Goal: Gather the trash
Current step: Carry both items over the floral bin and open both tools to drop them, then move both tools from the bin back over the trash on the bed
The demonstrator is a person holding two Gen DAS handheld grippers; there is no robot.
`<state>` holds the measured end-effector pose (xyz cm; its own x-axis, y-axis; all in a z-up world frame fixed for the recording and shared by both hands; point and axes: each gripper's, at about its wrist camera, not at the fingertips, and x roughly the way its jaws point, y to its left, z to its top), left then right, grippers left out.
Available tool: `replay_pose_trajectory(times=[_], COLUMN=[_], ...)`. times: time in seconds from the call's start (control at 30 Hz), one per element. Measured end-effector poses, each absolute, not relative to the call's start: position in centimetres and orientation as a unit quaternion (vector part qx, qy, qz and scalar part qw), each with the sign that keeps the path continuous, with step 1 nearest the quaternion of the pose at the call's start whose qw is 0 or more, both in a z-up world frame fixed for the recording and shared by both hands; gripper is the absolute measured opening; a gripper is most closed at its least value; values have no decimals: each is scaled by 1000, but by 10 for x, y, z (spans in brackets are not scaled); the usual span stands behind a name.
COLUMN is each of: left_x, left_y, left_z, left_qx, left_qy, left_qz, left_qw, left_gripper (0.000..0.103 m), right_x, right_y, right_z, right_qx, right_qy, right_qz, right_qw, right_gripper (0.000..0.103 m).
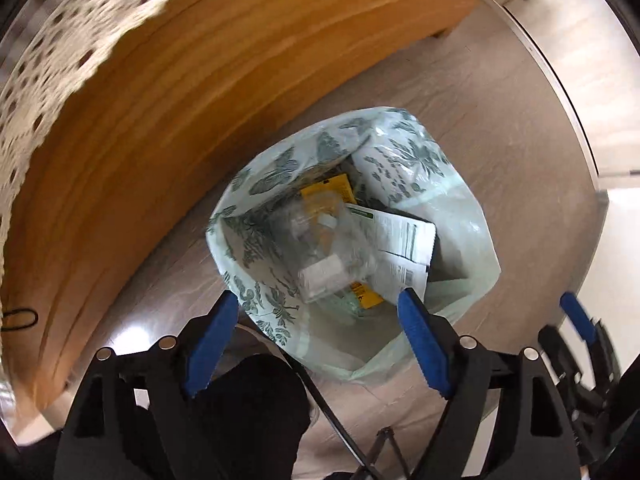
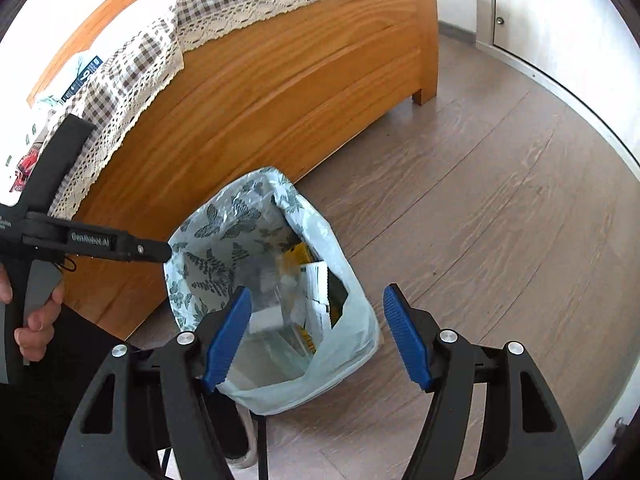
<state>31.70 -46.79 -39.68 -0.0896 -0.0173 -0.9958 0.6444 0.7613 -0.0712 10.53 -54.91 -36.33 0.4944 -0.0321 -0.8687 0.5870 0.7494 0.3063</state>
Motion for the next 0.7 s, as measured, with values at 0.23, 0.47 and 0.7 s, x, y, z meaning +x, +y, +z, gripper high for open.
replay_pose_trajectory(times=[0.23,0.47,0.7], left_x=[313,308,296], left_y=[-463,-458,-450], left_z=[-390,-369,-328], left_qx=[221,202,195], left_qy=[690,677,630], left_qz=[-268,-281,-313], left_qw=[635,649,683], left_gripper=[79,79,79], right_x=[111,117,124], right_y=[-533,-525,-519], right_z=[-365,-356,-340], right_qx=[286,276,251], right_qy=[482,489,497], right_qz=[-176,-174,-174], right_qw=[809,809,812], right_gripper=[66,66,66])
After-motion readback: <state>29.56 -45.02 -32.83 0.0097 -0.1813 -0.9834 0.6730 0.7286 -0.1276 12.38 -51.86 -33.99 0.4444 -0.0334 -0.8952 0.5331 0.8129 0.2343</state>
